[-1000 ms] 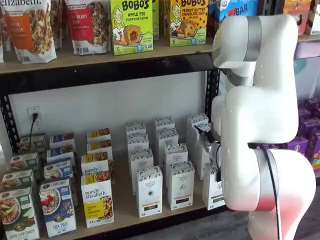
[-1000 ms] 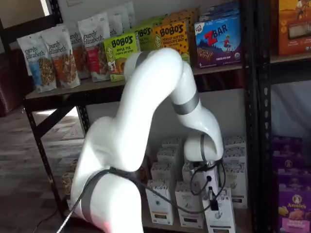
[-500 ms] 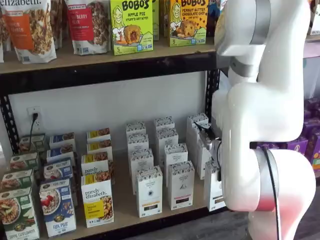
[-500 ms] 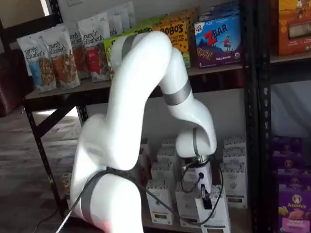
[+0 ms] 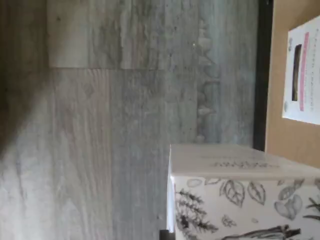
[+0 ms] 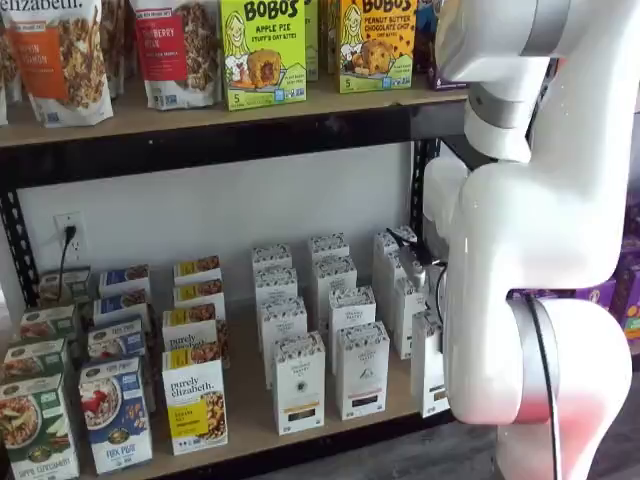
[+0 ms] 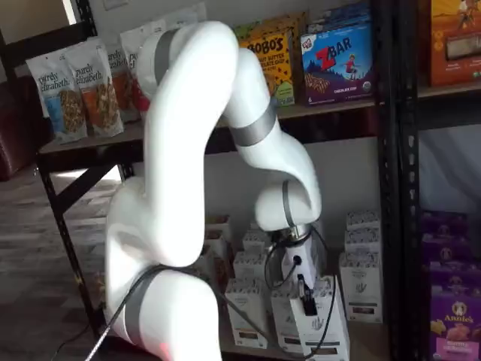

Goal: Pick up the white box with a green strip in the middle, on the bottom shelf, the sixth box from the left

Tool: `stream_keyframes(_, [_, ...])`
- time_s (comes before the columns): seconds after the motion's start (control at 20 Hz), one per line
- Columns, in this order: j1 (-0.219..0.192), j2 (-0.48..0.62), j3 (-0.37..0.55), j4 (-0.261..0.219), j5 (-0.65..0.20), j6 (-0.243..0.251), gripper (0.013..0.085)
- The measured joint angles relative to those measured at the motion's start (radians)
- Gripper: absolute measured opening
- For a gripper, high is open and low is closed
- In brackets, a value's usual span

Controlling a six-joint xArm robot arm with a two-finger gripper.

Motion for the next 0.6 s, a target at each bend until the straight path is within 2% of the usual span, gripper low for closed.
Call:
stream_keyframes(0.2, [0.026, -0.100, 0.049, 0.059, 0.080, -0.034, 0.0530])
stream_keyframes(0.45, [0.064, -0.222, 0.104, 0.092, 0.185, -0.032, 0.0530])
stream_keyframes(0.6, [0.077, -0.277, 0.125, 0.124, 0.227, -0.050, 0.0530])
